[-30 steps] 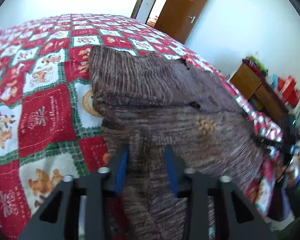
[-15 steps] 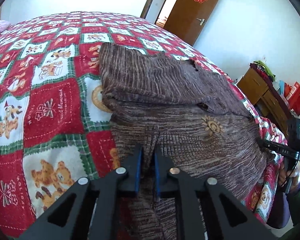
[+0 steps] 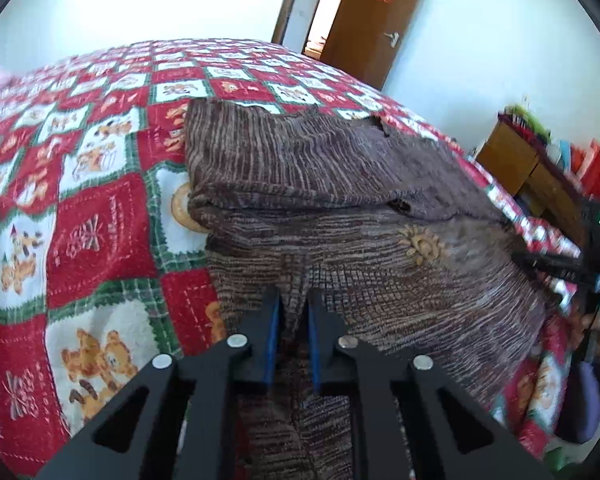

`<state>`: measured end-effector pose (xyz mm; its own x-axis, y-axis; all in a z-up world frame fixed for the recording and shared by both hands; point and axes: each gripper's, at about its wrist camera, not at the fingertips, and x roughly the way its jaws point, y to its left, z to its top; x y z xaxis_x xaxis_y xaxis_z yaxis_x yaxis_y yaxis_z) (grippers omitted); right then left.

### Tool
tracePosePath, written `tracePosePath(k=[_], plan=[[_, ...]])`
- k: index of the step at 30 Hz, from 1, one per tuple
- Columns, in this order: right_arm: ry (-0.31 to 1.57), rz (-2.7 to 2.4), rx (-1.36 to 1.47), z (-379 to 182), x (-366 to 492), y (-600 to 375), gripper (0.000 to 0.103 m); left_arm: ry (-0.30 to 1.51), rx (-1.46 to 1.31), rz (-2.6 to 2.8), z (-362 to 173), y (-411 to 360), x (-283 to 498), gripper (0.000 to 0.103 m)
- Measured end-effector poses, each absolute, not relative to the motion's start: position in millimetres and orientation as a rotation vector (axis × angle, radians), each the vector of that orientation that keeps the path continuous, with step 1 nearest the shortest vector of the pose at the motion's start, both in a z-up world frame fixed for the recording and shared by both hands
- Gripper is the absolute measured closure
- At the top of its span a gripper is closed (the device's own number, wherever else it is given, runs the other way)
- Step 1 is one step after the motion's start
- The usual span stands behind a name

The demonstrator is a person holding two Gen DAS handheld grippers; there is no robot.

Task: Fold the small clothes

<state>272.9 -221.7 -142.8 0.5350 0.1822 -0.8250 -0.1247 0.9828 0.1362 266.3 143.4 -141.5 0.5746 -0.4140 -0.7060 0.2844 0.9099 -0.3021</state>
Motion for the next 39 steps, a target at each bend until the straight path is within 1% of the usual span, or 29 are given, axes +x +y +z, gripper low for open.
tracePosePath(k=[4, 8, 12, 15, 22, 31, 39], plan=[[0.939, 0.179, 0.082, -123.0, 258.3, -223.1, 0.094, 0.820, -0.194, -0.404, -126.4, 149.0, 255.8, 0.093], [0.840, 0.175, 0.054, -84.2, 243.9, -221.4, 0.094, 0.763, -0.247, -0.386, -103.6, 156.5, 250.3, 0.093], [0.749, 0.161, 0.021, -51.4, 238.4, -216.8, 0.094, 0.726, -0.285, -0.356, -87.8, 159.2, 255.2, 0.093], [0.706, 0.149, -0.007, -38.3, 242.2, -213.7, 0.094, 0.705, -0.298, -0.338, -79.3, 160.5, 262.0, 0.093], [0.670, 0.118, -0.048, -25.8, 276.5, -210.8, 0.094, 0.691, -0.304, -0.286, -68.1, 159.7, 293.7, 0.093], [0.636, 0.092, -0.095, -18.5, 340.0, -210.4, 0.094, 0.679, -0.390, -0.262, -61.0, 161.5, 353.5, 0.093], [0.637, 0.070, -0.089, -35.9, 418.6, -214.1, 0.094, 0.669, -0.370, -0.212, -67.3, 155.7, 410.6, 0.093]])
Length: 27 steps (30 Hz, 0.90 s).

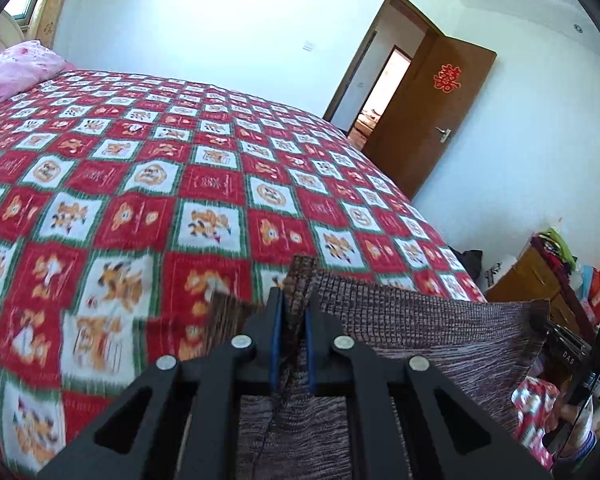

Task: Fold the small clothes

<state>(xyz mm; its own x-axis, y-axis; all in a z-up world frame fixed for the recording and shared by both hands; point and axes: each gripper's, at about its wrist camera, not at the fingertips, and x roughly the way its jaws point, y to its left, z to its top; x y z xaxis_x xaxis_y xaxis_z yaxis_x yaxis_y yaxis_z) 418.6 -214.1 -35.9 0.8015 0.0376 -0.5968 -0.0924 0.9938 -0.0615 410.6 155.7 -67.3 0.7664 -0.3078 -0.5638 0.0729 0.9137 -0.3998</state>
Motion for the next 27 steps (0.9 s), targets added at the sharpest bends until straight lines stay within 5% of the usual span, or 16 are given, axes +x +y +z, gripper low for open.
tracePosePath(k=[11, 22, 27], plan=[[0.766, -0.002, -0.072, -129.9, 494.5, -220.8, 0.094, 0.791, -0.335, -0.102, -134.3, 137.8, 481.8, 0.093], [0.817, 0.061, -0.055, -143.7, 512.9, -220.2, 0.090, 0.818, -0.393, -0.072, -145.0, 146.5, 475.4, 0.091], [0.857, 0.155, 0.182, -150.5, 524.8, -253.8, 0.086, 0.832, -0.449, -0.050, -150.3, 155.4, 477.0, 0.084]])
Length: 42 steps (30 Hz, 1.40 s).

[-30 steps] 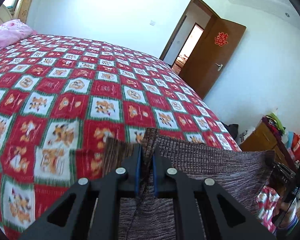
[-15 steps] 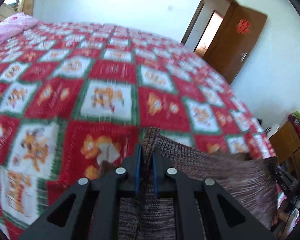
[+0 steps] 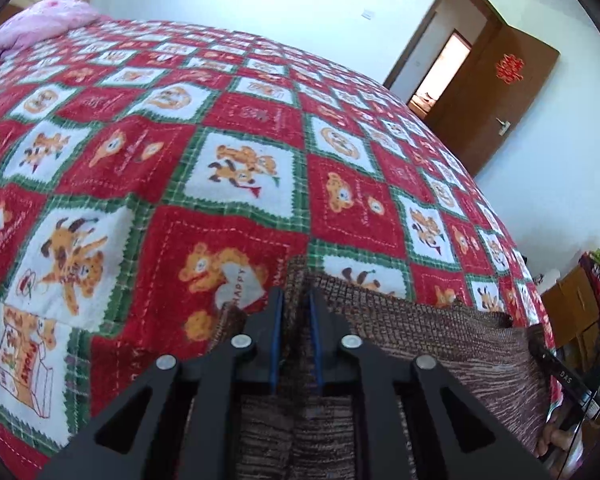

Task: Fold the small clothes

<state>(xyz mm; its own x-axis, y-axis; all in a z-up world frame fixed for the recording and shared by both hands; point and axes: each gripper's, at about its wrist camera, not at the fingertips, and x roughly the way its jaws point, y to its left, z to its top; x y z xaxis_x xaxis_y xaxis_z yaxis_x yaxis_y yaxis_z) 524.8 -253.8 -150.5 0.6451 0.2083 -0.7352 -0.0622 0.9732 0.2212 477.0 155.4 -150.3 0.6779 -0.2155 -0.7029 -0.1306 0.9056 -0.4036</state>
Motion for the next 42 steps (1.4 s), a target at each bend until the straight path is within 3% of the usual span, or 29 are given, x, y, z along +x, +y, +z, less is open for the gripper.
tracePosePath(k=[5, 7, 8, 9, 11, 19, 26, 35, 42], plan=[[0.898, 0.165, 0.352, -133.5, 522.8, -276.4, 0.082, 0.887, -0.518, -0.085, -149.0, 165.9, 479.7, 0.081], [0.758, 0.172, 0.412, -100.7, 492.7, -285.9, 0.082, 0.893, -0.503, -0.050, -135.5, 171.7, 468.6, 0.079], [0.690, 0.152, 0.421, -83.9, 473.3, -288.7, 0.082, 0.870, -0.465, -0.003, -125.0, 173.8, 456.4, 0.071], [0.647, 0.115, 0.398, -68.7, 452.2, -287.2, 0.081, 0.853, -0.421, 0.040, -118.1, 173.5, 446.2, 0.052], [0.668, 0.089, 0.316, -56.7, 425.3, -273.8, 0.081, 0.828, -0.322, 0.117, -106.0, 167.6, 421.0, 0.034], [0.891, 0.087, 0.014, -100.4, 352.8, -194.9, 0.082, 0.827, -0.097, -0.019, -99.1, 85.1, 347.1, 0.033], [0.955, 0.053, 0.151, -138.4, 338.7, -214.6, 0.081, 0.894, 0.028, 0.006, -130.9, 38.0, 329.2, 0.032], [0.947, 0.054, 0.161, -137.9, 336.1, -216.9, 0.081, 0.843, 0.033, 0.101, -141.1, 39.1, 325.5, 0.009], [0.944, 0.053, 0.162, -137.9, 338.6, -216.2, 0.081, 0.852, 0.022, 0.115, -141.9, 39.1, 323.0, 0.005]])
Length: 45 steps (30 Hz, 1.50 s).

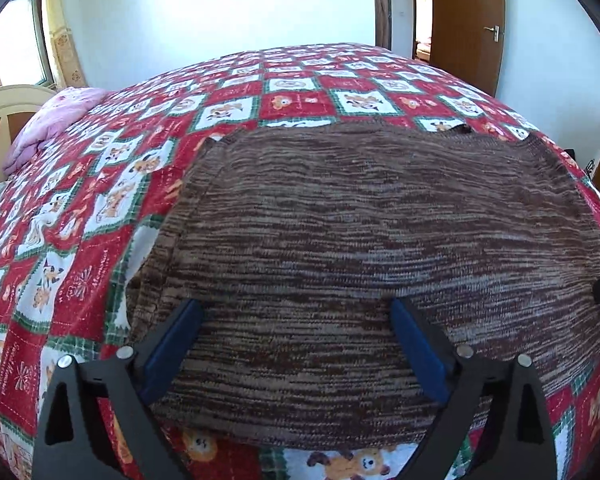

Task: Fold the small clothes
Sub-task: 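Lay the folded sweater down with both tools and open them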

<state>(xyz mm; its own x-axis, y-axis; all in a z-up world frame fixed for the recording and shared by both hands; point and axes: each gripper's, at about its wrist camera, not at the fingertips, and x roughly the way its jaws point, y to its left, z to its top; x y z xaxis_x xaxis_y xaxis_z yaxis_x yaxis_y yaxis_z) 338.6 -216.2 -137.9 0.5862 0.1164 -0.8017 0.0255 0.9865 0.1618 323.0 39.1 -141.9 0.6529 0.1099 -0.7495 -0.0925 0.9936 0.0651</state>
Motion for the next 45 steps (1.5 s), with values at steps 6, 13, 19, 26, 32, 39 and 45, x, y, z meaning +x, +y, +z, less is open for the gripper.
tracePosePath(k=[6, 13, 19, 26, 32, 39, 45], plan=[[0.935, 0.067, 0.223, -137.7, 336.2, -223.6, 0.081, 0.879, -0.025, 0.076, -136.5, 42.5, 312.9, 0.014], [0.877, 0.112, 0.417, -130.4, 320.6, -246.9, 0.081, 0.824, -0.010, -0.063, -105.0, 34.4, 311.3, 0.028], [0.782, 0.099, 0.645, -108.9, 332.5, -301.2, 0.069, 0.752, -0.031, -0.084, -76.9, 26.4, 352.2, 0.032], [0.809, 0.073, 0.618, -113.4, 369.6, -309.8, 0.056, 0.838, -0.114, -0.136, -100.3, 3.2, 404.5, 0.055], [0.834, 0.067, 0.561, -128.5, 400.7, -303.8, 0.056, 0.807, -0.061, -0.123, -118.8, -14.9, 422.4, 0.067], [0.834, 0.045, 0.491, -149.1, 418.2, -294.0, 0.056, 0.805, -0.006, -0.092, -131.9, -21.6, 422.3, 0.066], [0.856, 0.074, 0.392, -147.4, 418.5, -275.8, 0.065, 0.802, -0.017, -0.102, -133.4, -18.8, 422.9, 0.066]])
